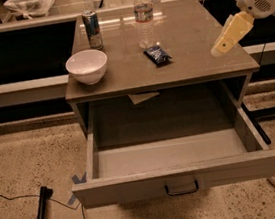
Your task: Place rxbar blueberry into top drawer
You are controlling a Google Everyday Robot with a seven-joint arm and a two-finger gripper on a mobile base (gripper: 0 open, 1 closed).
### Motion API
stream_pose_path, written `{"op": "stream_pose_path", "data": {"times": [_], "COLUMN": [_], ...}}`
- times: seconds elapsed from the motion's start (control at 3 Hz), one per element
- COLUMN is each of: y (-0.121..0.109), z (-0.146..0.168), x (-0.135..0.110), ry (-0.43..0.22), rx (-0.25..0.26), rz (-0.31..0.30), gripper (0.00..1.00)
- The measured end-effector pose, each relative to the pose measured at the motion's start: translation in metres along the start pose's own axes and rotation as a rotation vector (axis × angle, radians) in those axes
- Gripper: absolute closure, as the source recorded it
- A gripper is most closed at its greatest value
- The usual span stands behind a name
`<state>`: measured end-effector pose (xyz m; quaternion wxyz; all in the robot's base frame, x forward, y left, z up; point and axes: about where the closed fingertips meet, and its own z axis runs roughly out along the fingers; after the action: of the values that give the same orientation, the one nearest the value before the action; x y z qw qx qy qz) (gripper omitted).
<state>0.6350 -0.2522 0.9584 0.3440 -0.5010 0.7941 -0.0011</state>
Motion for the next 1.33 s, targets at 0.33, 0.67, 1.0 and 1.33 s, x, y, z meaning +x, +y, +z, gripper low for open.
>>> {"op": "stream_pose_path", "data": {"times": [0.33,0.67,1.0,1.33], "y": [-0.044,-0.055,-0.052,-0.042], "z": [0.041,0.093,0.128,0.156], "x": [0.005,0.006,-0.011,-0.031], "ry": [-0.135,-0.197,-0.235,-0.229], "rx": [0.057,0.035,-0.005,-0.045], "rz": [0.139,0.276,0.325,0.32], "gripper": [0.0,0.0,0.0,0.0]}}
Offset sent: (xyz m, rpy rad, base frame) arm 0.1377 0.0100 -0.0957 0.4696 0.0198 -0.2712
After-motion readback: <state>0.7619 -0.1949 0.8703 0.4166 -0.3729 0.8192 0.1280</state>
